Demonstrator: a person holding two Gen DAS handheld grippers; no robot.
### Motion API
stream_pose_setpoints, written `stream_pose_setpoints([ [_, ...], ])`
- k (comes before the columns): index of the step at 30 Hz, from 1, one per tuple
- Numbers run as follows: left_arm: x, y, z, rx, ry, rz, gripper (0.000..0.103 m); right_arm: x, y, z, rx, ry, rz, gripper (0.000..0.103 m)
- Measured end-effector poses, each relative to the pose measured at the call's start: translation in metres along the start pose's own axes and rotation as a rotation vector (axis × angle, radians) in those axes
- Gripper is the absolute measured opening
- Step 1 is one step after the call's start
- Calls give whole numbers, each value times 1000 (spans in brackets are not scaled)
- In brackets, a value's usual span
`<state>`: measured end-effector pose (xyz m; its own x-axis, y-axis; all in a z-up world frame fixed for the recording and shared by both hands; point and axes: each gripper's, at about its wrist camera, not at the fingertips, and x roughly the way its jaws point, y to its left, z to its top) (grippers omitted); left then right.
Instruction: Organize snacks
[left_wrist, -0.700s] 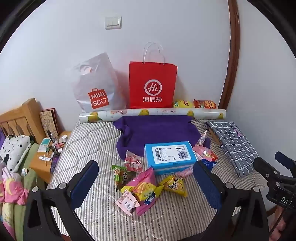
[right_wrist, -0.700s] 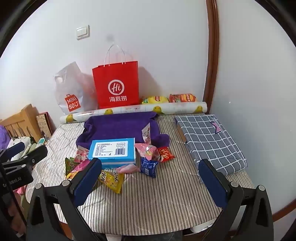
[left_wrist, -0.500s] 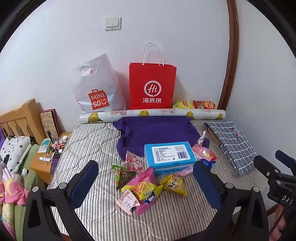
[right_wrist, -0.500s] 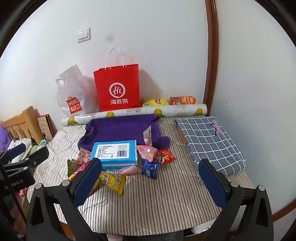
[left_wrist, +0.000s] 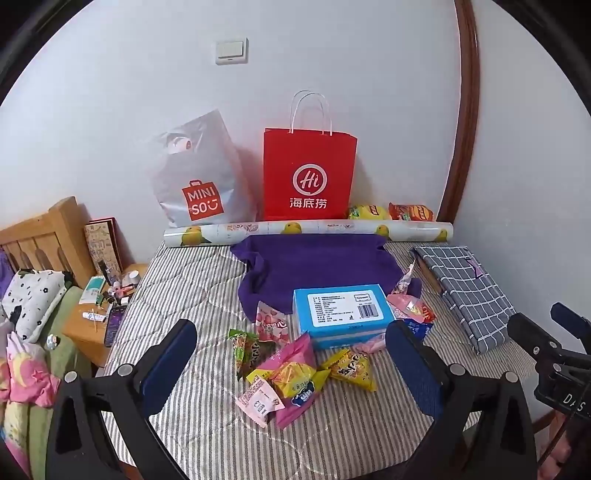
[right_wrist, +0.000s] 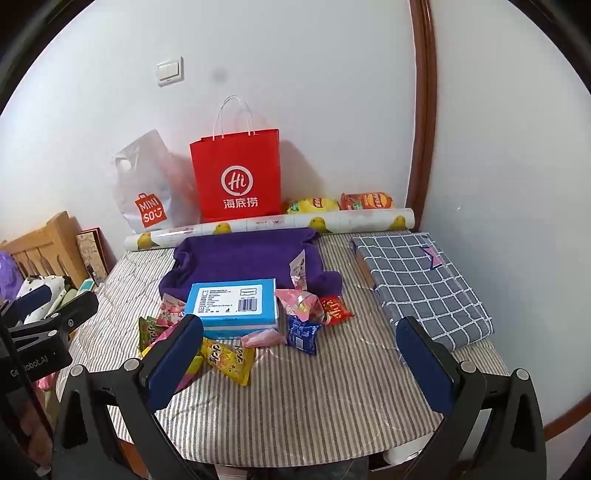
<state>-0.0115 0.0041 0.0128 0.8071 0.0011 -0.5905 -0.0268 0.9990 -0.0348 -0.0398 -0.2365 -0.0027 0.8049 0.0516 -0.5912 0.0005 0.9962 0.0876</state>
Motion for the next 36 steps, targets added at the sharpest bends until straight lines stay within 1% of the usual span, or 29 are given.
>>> stream_pose_setpoints([
  [11,1,2,-2,-5,-1,-3,103,3,3,-4,3,0,4,103],
  [36,1,-2,-4,1,-6,-8,103,-2,1,-6,15,-20,25,103],
])
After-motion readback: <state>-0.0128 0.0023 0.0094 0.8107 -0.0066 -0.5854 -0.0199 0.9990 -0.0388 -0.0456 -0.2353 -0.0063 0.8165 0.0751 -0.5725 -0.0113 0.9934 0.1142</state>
